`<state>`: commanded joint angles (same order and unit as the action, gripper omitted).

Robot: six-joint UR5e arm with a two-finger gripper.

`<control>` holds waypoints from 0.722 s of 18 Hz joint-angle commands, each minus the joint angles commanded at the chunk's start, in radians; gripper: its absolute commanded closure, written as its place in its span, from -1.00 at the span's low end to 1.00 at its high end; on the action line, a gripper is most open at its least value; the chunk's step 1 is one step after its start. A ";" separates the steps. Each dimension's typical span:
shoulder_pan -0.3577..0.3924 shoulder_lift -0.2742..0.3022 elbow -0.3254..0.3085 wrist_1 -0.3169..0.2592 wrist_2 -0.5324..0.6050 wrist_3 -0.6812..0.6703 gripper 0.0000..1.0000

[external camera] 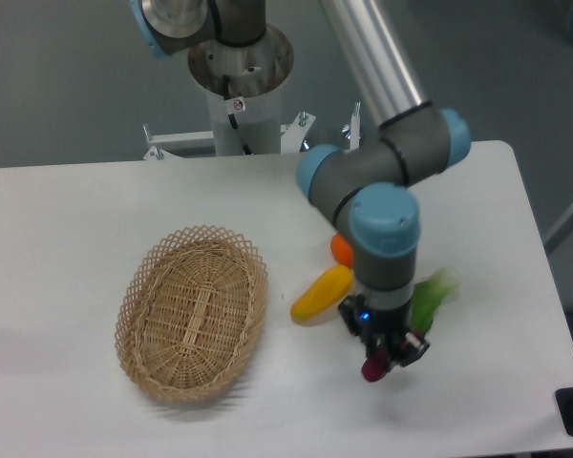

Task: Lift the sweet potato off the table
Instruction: 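Lift the sweet potato up and carry it past the bok choy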

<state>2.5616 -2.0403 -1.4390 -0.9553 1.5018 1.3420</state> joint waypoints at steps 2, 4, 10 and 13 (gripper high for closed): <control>0.032 0.022 0.012 -0.048 -0.008 0.038 0.44; 0.069 0.040 0.014 -0.054 -0.024 0.063 0.44; 0.178 0.106 0.012 -0.164 -0.087 0.222 0.44; 0.189 0.111 0.012 -0.178 -0.091 0.250 0.44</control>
<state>2.7504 -1.9298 -1.4266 -1.1336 1.4113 1.5923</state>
